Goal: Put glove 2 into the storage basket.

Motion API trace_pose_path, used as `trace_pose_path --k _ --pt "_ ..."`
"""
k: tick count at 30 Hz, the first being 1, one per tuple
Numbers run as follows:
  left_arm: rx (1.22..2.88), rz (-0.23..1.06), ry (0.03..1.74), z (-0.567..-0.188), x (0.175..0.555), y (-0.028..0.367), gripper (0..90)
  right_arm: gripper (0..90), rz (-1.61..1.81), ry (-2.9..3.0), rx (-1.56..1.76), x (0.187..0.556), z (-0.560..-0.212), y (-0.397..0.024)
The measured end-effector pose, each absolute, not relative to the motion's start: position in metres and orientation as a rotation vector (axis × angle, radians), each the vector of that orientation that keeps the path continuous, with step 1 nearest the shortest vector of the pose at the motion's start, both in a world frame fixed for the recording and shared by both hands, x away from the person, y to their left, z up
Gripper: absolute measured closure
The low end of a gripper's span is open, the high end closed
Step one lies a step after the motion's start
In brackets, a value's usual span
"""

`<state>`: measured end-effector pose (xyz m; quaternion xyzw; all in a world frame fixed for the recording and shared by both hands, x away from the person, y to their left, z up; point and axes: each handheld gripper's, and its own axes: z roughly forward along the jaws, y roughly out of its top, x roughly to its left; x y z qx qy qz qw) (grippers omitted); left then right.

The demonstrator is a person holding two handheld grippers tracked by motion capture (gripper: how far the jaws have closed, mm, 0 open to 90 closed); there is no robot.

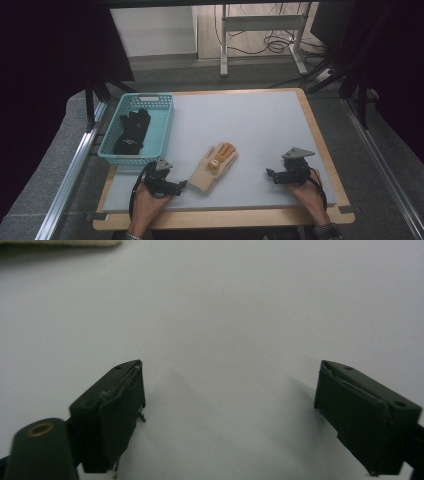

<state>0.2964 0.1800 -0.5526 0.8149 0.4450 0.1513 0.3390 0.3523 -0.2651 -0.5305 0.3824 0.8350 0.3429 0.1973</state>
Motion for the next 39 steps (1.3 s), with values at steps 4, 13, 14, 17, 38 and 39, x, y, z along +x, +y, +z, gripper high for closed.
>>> trace_pose_path --k 4,13,14,17,38,39 --pt "2.121 0.389 1.156 -0.552 0.296 0.181 0.0 10.7 0.960 2.336 1.099 0.353 -0.531 -0.266" --pt "2.125 0.354 1.133 -0.540 0.291 0.188 5.6 10.6 0.963 2.329 1.102 0.353 -0.532 -0.266" --pt "2.123 0.345 1.129 -0.539 0.290 0.188 5.6 10.6 0.963 2.329 1.102 0.353 -0.532 -0.266" --pt "2.123 0.306 1.101 -0.531 0.287 0.183 3.6 10.7 0.962 2.327 1.104 0.353 -0.532 -0.266" --pt "2.198 0.178 0.984 -0.513 0.332 0.093 0.0 10.7 0.964 2.327 1.104 0.353 -0.532 -0.266" --pt "2.210 0.179 0.982 -0.514 0.334 0.088 0.0 10.7 0.964 2.327 1.104 0.353 -0.532 -0.266"
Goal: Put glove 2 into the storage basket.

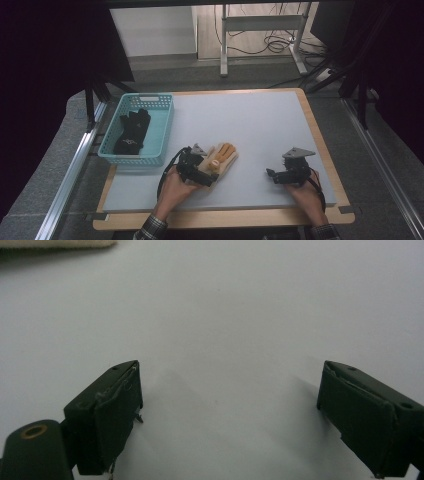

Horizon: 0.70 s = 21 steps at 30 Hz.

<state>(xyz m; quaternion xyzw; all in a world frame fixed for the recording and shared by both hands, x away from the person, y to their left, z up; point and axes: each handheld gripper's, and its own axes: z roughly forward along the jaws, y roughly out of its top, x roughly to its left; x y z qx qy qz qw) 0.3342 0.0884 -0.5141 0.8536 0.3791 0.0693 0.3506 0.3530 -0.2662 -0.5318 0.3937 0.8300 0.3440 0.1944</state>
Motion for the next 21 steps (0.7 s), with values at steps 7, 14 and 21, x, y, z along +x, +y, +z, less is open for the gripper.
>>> trace_pose_path --k 7,14,21 --pt "2.308 0.218 0.988 -0.527 0.347 0.063 1.3 10.7 0.965 2.327 1.104 0.353 -0.532 -0.266" --pt "2.344 0.261 0.986 -0.526 0.345 0.056 20.3 10.7 0.965 2.327 1.104 0.353 -0.532 -0.266" --pt "2.322 0.246 1.018 -0.521 0.345 0.061 53.6 10.7 0.964 2.327 1.105 0.353 -0.532 -0.266"
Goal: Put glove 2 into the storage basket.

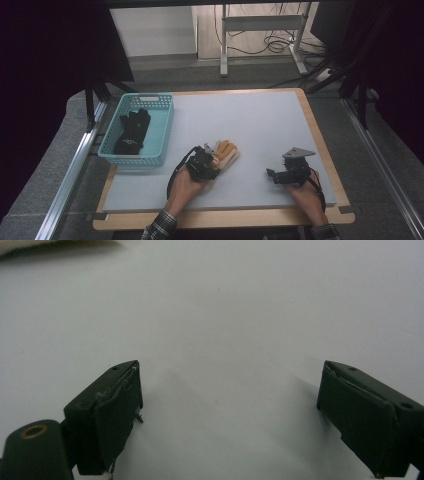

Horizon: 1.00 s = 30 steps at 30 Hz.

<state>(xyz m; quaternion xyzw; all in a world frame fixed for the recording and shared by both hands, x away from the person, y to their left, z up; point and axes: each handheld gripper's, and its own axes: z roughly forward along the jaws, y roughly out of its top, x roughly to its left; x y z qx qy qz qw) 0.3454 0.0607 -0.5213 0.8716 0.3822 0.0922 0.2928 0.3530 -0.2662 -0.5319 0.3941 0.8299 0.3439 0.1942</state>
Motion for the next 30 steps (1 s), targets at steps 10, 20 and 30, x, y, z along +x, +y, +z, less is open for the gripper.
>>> trace_pose_path --k 10,20,30 --pt "2.289 0.245 0.987 -0.507 0.348 0.068 67.9 10.7 0.964 2.327 1.106 0.353 -0.532 -0.266" --pt "2.291 0.271 0.993 -0.497 0.353 0.072 71.6 10.7 0.964 2.327 1.106 0.353 -0.532 -0.266" --pt "2.281 0.324 1.014 -0.477 0.361 0.085 71.5 10.7 0.964 2.327 1.105 0.353 -0.532 -0.266"
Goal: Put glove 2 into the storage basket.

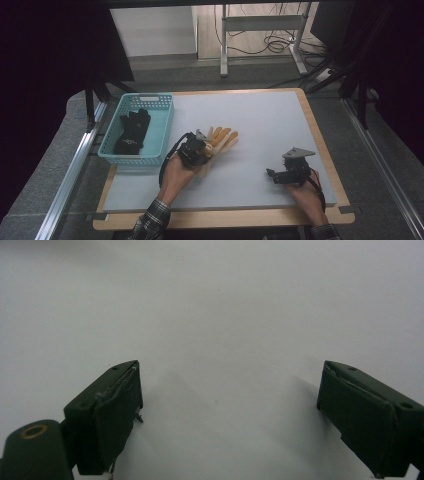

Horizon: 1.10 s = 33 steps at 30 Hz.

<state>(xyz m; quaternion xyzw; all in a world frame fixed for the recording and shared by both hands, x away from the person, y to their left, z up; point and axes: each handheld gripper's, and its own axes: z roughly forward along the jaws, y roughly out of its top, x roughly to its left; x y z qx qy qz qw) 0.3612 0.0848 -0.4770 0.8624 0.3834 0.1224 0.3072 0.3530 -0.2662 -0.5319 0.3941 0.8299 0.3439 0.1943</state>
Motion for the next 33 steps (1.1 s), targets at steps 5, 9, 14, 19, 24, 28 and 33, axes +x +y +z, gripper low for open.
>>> trace_pose_path --k 5,9,14,19,24,28,33 --pt "2.278 0.329 1.021 -0.471 0.365 0.089 71.4 10.7 0.964 2.328 1.103 0.353 -0.532 -0.266" --pt "2.275 0.342 1.035 -0.463 0.369 0.095 71.4 10.7 0.964 2.327 1.104 0.353 -0.532 -0.266" --pt "2.266 0.370 1.060 -0.449 0.375 0.106 71.3 10.7 0.965 2.327 1.106 0.353 -0.532 -0.266" --pt "2.257 0.385 1.083 -0.439 0.380 0.115 71.2 10.7 0.965 2.327 1.106 0.353 -0.532 -0.266" --pt "2.248 0.408 1.118 -0.427 0.387 0.127 71.1 10.7 0.965 2.328 1.105 0.353 -0.532 -0.266" --pt "2.235 0.438 1.159 -0.419 0.392 0.139 71.0 10.7 0.965 2.327 1.105 0.353 -0.532 -0.266" --pt "2.225 0.456 1.207 -0.412 0.399 0.155 70.9 10.7 0.966 2.328 1.104 0.353 -0.532 -0.266"
